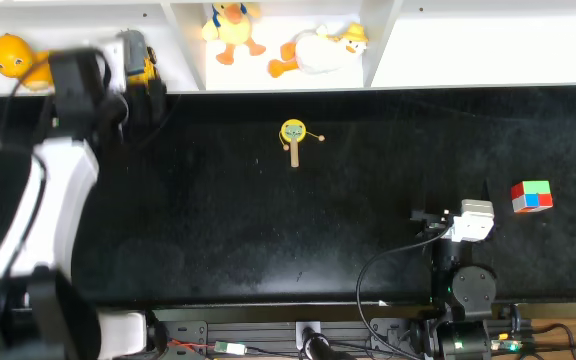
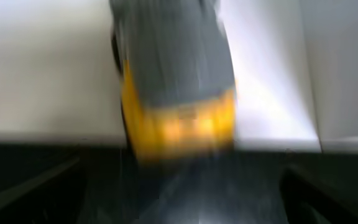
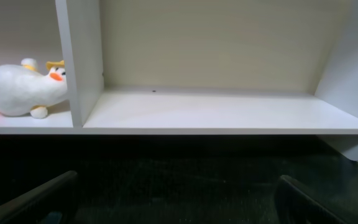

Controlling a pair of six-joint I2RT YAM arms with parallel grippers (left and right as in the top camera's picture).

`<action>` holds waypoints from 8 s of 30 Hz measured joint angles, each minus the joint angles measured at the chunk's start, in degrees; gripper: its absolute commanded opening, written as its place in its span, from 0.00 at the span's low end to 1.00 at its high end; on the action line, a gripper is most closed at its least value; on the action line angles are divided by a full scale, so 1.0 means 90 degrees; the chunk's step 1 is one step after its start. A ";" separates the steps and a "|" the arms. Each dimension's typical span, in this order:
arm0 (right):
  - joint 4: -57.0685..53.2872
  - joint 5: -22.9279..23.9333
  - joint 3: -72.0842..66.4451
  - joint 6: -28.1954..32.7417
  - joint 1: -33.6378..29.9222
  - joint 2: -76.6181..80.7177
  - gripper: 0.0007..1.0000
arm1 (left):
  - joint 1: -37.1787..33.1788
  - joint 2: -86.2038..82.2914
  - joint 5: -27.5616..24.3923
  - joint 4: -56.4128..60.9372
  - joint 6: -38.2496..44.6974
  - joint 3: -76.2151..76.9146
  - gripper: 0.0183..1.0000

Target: Store Toys

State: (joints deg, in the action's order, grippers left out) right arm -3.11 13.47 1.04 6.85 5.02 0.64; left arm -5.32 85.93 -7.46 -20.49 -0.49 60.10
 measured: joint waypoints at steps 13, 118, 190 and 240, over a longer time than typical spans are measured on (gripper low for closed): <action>-0.0002 0.0000 0.0000 0.0002 0.0002 0.0000 1.00 | 0.0005 -0.4427 0.0335 0.3084 0.0000 -0.3657 1.00; -0.4238 0.1328 0.7701 -0.6601 0.4874 1.1562 1.00 | 0.1013 -0.9454 0.1005 0.1744 0.0024 -0.6603 1.00; -0.5671 0.0891 0.7550 -0.4782 0.3432 1.0411 0.04 | 0.1013 -0.9454 0.1005 0.1744 0.0024 -0.6603 1.00; -0.3704 -0.0165 0.8915 0.1069 0.0044 1.1570 0.05 | 0.1013 -0.9454 0.1005 0.1744 0.0024 -0.6603 1.00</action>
State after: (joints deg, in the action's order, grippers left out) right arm -36.45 11.99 81.28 16.47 5.41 104.77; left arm 3.79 0.84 1.58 -4.80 -0.27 0.67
